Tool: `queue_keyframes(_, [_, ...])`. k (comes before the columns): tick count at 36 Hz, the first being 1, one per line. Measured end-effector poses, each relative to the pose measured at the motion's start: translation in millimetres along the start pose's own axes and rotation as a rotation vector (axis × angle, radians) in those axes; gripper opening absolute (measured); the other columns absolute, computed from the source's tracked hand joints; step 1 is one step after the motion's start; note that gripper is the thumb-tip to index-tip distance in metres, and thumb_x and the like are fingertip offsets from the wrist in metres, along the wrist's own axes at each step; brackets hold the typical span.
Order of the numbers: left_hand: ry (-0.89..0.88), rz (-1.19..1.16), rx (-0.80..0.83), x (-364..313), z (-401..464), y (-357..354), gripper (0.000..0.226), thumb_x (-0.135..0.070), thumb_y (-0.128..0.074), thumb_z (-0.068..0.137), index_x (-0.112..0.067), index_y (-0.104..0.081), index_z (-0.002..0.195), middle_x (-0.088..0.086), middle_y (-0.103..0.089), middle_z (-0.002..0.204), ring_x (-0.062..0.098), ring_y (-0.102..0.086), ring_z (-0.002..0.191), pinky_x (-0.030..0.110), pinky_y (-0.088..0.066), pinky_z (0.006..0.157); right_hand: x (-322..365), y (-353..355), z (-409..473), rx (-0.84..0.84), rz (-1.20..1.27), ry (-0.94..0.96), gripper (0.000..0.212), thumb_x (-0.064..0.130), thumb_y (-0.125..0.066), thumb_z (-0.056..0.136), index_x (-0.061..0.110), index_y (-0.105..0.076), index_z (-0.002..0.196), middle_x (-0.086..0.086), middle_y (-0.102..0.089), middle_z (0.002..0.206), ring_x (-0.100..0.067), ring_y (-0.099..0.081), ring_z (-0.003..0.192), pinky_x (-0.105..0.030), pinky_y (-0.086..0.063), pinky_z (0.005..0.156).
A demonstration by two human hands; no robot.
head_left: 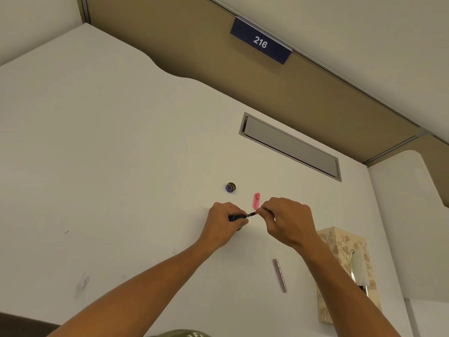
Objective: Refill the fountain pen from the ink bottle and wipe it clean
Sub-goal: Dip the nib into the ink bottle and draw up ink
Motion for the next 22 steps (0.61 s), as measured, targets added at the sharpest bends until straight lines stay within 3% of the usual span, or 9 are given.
queue_keyframes(5, [0.013,-0.012,-0.001,0.8,-0.4,0.1,0.013,-0.015,-0.077,0.079,-0.012,-0.079,0.091,0.000,-0.073,0.086,0.013,-0.067,0.074,0.035,-0.059,0.073,1.5,-0.3,2.0,-0.004,-0.019,-0.013,0.036,0.045,-0.048,0.095,0.025,-0.055,0.066,0.008,-0.043,0.058,-0.014,-0.039,0.050,-0.022,-0.022,0.044])
queue_keyframes(14, [0.012,-0.003,0.015,-1.3,0.2,1.0,0.013,-0.015,-0.077,0.079,-0.011,-0.079,0.092,0.001,-0.074,0.087,0.014,-0.067,0.077,0.022,-0.056,0.071,1.6,-9.2,1.9,0.118,0.014,-0.079,0.040,0.047,-0.035,0.101,0.025,-0.050,0.071,0.006,-0.052,0.065,-0.017,-0.048,0.057,-0.026,-0.025,0.049])
queue_keyframes(22, [0.037,-0.032,0.019,0.8,0.0,0.4,0.014,-0.014,-0.077,0.079,-0.010,-0.078,0.092,0.002,-0.074,0.086,0.015,-0.069,0.071,0.029,-0.060,0.070,1.1,-11.8,2.2,0.150,0.047,-0.137,0.051,0.048,-0.032,0.102,0.021,-0.039,0.059,0.001,-0.049,0.057,-0.019,-0.045,0.052,-0.027,-0.024,0.047])
Point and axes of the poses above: each hand's wrist, its own z-axis towards the middle knuckle, its own y-axis out of the back of the hand, x = y × z, the point moved 9 cm from there along z, towards the middle knuckle
